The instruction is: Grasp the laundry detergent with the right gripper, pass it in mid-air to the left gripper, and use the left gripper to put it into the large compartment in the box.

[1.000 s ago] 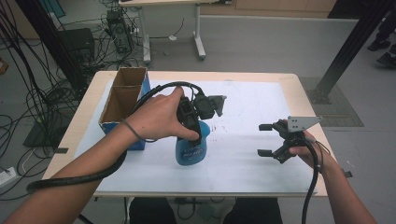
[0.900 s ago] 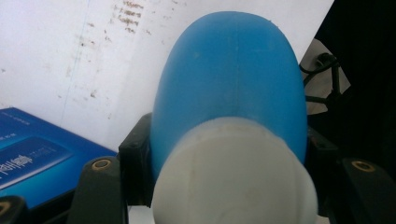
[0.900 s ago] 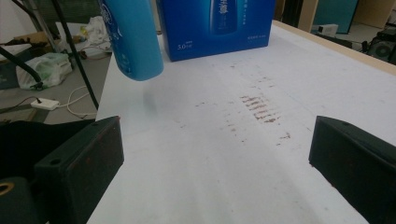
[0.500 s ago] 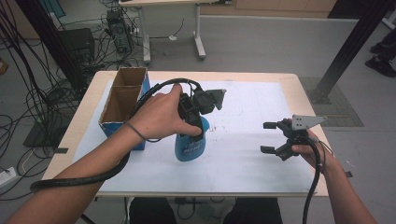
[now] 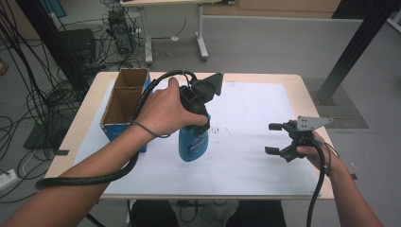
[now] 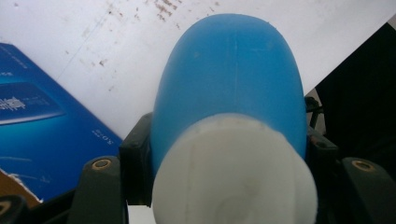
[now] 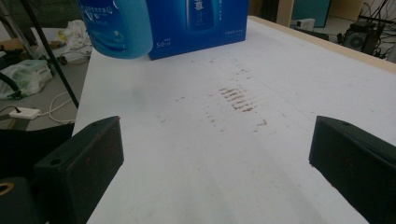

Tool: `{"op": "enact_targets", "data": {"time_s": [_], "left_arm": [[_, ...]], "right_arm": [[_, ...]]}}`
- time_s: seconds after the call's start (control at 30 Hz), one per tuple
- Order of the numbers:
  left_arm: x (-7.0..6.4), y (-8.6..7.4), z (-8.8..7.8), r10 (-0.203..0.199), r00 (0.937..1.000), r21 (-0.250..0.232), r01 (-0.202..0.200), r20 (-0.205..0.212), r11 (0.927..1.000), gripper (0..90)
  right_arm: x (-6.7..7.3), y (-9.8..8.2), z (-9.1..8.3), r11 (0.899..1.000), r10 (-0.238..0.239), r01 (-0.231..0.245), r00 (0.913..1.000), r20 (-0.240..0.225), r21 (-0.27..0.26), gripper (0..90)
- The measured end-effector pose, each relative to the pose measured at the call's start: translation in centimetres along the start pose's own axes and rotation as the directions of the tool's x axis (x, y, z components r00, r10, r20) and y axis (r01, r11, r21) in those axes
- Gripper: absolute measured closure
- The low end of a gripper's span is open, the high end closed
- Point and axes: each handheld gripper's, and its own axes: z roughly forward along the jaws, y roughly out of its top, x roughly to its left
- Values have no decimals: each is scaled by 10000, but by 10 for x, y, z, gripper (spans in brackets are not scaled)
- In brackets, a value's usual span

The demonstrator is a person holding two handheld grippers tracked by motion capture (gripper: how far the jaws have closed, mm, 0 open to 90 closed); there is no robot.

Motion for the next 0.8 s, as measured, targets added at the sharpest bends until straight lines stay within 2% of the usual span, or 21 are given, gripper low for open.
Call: {"op": "enact_targets", "data": {"time_s": [0.23,0.8], "left_arm": [[4,-1,-10,-287,9996,-52,287,-44,9996,377],[7,3,-43,-456,9989,-75,455,-123,9989,377]], "right_arm": [[1,-1,0,10000,52,-52,10000,36,-4,30],[3,3,3,9999,-72,74,9999,142,-149,30]]}}
